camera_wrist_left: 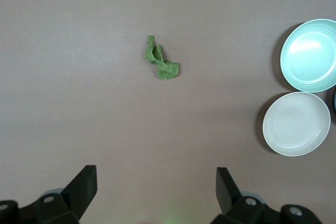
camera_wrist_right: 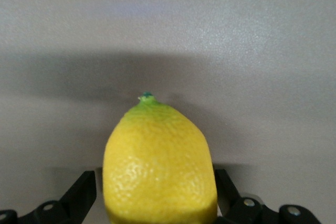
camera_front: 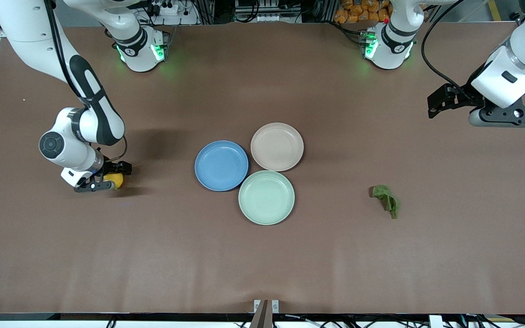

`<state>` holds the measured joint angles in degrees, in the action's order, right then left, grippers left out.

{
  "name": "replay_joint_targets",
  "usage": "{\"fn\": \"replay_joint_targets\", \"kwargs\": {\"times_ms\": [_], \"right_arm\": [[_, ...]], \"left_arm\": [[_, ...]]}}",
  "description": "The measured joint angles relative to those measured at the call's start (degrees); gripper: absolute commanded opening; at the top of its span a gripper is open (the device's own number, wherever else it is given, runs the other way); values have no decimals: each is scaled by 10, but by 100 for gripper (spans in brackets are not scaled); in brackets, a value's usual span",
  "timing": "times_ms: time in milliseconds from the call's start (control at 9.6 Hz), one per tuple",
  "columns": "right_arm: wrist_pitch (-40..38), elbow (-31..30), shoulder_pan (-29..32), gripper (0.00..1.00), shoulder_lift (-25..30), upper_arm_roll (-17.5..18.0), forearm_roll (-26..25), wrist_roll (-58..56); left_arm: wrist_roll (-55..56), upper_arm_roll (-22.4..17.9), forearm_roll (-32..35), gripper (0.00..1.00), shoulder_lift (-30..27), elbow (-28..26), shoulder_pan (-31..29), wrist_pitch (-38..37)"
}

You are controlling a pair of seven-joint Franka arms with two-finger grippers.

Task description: Pick lemon and lettuce from blue and beige plates

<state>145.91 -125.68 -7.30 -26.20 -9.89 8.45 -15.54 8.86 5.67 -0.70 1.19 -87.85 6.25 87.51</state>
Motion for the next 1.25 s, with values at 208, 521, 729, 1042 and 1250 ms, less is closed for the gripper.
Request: {"fn": "replay_joint_targets", "kwargs": {"times_ms": [208, 521, 729, 1042, 1250], "right_arm": [[-92, 49, 0, 100, 1, -1, 5, 0], [-181, 120, 0, 100, 9, -3, 7, 3], [-213, 147, 0, 100, 24, -4, 7, 3], [-244, 160, 0, 100, 65, -5, 7, 3], [-277, 163, 2, 100, 107, -7, 7, 3]], "left_arm": [[0, 0, 0, 100, 0, 2, 0, 0], [0, 0, 0, 100, 0, 4, 0, 0], [0, 0, 0, 100, 0, 4, 0, 0], [0, 0, 0, 100, 0, 5, 0, 0], [0, -1, 0, 100, 1, 6, -1, 0]]}}
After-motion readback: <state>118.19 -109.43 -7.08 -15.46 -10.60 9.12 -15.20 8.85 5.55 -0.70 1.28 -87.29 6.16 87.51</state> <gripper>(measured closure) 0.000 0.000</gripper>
